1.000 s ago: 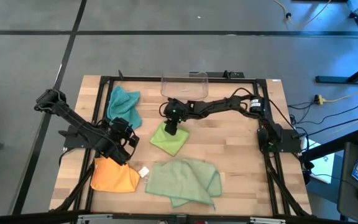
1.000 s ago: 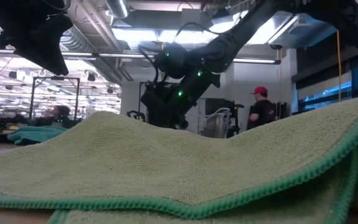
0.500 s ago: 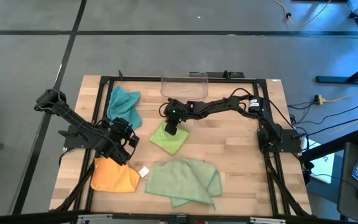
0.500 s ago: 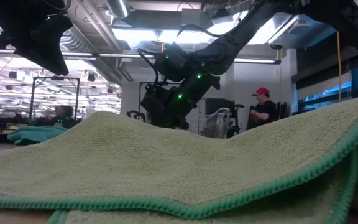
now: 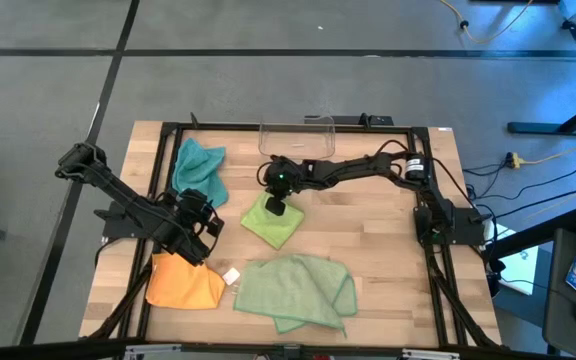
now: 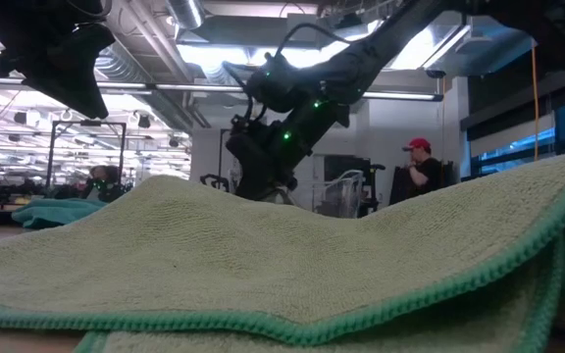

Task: Fold microfiber towels
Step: Fold the light green microfiber towel

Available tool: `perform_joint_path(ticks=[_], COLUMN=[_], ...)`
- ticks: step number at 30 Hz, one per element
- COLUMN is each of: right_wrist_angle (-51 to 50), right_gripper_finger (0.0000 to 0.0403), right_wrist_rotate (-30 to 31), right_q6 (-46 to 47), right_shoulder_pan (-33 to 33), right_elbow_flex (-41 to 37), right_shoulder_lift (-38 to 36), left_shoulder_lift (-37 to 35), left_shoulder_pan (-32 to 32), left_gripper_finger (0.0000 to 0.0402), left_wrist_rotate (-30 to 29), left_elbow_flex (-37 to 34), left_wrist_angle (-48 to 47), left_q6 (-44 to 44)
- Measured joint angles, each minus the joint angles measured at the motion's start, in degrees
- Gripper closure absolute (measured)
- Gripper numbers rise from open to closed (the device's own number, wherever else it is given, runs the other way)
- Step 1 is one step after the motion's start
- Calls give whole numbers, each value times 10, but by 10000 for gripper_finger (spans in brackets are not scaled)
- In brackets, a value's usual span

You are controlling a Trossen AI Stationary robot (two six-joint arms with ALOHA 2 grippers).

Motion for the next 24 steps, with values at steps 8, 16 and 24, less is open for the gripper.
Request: perform_joint_path(ticks=[8, 16, 24], right_wrist_angle=[-19, -36, -62], right_gripper_finger=[401, 401, 402], right_wrist_rotate=[33, 46, 104], right_q6=[-1, -11, 1], right_shoulder_pan=[0, 0, 0], right_elbow_flex=[0, 0, 0], right_shoulder_lift=[-14, -36, -37], left_shoulder_lift=[0, 0, 0], left_shoulder_pan=[0, 0, 0], left_gripper_finger=[313, 313, 313], left_wrist_rotate=[0, 0, 2], left_elbow_flex=[0, 0, 0], left_wrist_angle=[0, 0, 0], left_q6=[0, 0, 0])
